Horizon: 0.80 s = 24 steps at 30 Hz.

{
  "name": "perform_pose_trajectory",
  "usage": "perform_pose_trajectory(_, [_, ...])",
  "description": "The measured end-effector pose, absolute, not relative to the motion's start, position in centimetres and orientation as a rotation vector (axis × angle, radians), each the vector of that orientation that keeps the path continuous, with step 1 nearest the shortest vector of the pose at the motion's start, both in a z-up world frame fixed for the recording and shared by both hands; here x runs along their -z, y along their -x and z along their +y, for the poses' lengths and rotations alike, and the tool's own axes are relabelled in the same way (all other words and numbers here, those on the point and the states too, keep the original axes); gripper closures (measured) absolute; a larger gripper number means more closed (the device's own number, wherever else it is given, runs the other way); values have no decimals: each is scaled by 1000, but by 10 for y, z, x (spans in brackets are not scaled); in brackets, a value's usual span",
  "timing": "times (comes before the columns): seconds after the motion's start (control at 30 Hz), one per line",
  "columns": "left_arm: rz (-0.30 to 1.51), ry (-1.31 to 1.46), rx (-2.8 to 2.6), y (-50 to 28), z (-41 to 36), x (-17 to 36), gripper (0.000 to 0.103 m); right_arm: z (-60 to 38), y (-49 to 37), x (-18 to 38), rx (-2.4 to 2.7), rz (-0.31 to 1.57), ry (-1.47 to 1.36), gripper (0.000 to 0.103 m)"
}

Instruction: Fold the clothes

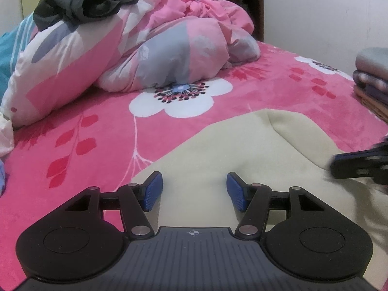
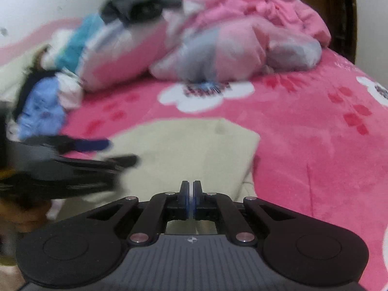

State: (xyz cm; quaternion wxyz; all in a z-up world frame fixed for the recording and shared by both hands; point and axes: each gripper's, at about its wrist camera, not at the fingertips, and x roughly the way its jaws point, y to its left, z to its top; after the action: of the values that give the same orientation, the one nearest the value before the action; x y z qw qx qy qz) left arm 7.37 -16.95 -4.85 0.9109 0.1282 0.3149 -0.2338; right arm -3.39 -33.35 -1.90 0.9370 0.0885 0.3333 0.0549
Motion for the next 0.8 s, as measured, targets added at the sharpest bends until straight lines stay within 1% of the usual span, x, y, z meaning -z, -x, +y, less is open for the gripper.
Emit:
perform_pose_trajectory(0.1, [648, -270, 476, -72, -171, 48, 44, -328, 59, 12, -174, 679, -185, 103])
perform_pose_trajectory(0.23, [643, -294, 469, -69, -173, 46, 44, -319, 72, 52, -155, 731, -110, 103])
perform_pose_trajectory(0.3, [636, -294, 463, -63, -170, 36, 45, -325, 73, 55, -138, 734, -184, 103])
perform_pose_trajectory(0.33, [629, -287, 461, -59, -167, 29, 47, -326, 73, 55, -133, 734, -201, 103])
perform_pose_trajectory(0.43, [575, -274, 467, -33, -153, 5, 46, -322, 73, 56, -132, 721, -159, 103])
perform_pose_trajectory(0.53, [590, -277, 449, -9, -140, 1, 46, -324, 74, 57, -135, 713, -174, 103])
perform_pose_trajectory(0.7, [668, -288, 414, 20, -125, 21, 46, -324, 78, 61, -131, 692, -183, 103])
perform_pose_trajectory(0.8, [658, -326, 395, 32, -127, 36, 46, -322, 78, 61, -122, 694, -180, 103])
